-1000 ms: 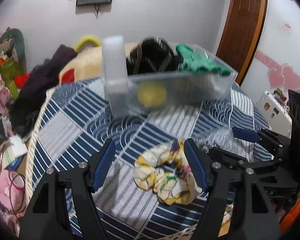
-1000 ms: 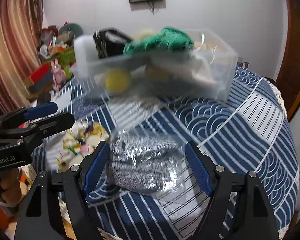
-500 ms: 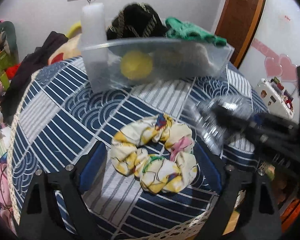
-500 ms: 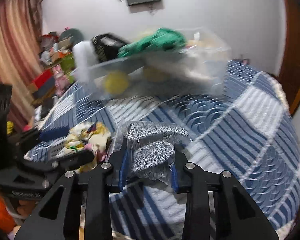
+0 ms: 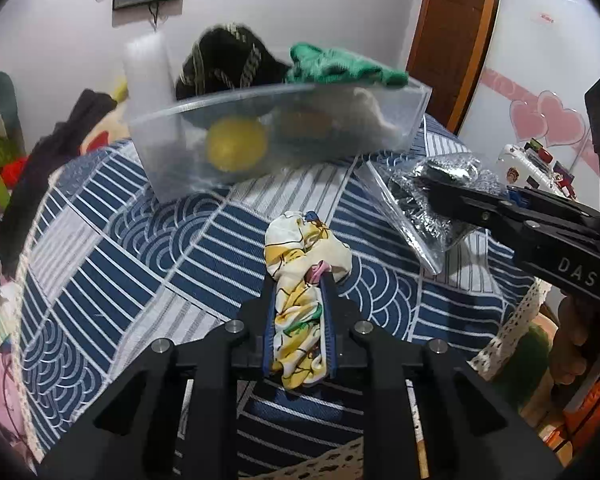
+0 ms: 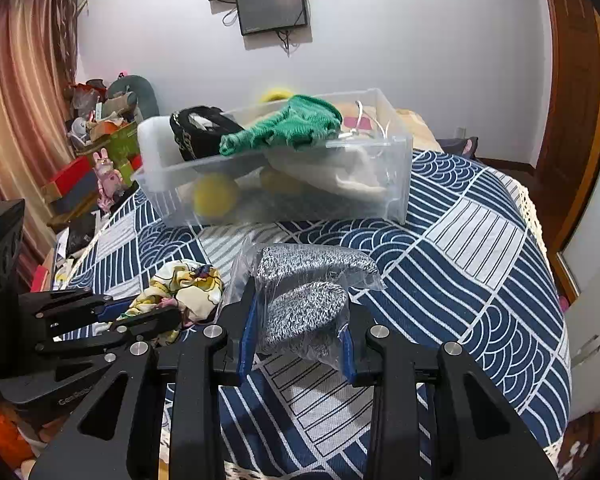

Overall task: Organize soft objects
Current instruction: 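Grasp the floral scrunchie with the left tool while the right tool grasps the bagged grey sock, then drop the scrunchie and bagged sock into the clear box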

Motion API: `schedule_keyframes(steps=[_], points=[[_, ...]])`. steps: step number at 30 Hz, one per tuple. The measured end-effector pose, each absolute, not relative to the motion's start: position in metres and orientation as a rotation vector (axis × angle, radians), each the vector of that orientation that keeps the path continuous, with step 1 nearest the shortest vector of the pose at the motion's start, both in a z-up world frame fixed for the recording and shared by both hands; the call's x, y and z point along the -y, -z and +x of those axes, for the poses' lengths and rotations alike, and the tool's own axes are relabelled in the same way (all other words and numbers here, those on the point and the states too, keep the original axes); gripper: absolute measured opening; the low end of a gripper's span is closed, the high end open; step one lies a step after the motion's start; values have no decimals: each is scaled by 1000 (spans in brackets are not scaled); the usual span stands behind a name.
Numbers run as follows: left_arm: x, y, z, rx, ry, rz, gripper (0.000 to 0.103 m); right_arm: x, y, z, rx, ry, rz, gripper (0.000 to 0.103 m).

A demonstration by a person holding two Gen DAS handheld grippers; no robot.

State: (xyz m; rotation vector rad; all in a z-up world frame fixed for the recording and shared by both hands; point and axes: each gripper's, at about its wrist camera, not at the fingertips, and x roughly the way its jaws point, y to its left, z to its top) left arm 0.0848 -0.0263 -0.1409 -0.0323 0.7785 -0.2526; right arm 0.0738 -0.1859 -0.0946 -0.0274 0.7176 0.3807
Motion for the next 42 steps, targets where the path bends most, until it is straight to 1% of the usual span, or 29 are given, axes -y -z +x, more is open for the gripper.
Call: schedule_keyframes(steps=[9, 13, 20, 27, 33, 42], points=[[4, 98, 77, -662, 209, -82, 19, 186, 70, 73, -661, -364, -28, 30], [-4, 75, 77, -595, 192, -88, 19, 187, 52, 75, -606, -354, -36, 30], [-10, 40, 91, -505, 177, -79, 19, 186, 19, 85, -498, -335, -48, 31], [-12, 15, 111, -421, 137, -81, 21, 181, 0, 98, -425, -331, -47, 31], [-13, 20, 142, -453, 122, -94, 21, 171, 0, 116, -408, -334, -45, 31], [-1, 46, 193, -571, 134, -79, 21, 153, 34, 154, -541, -364, -45, 31]])
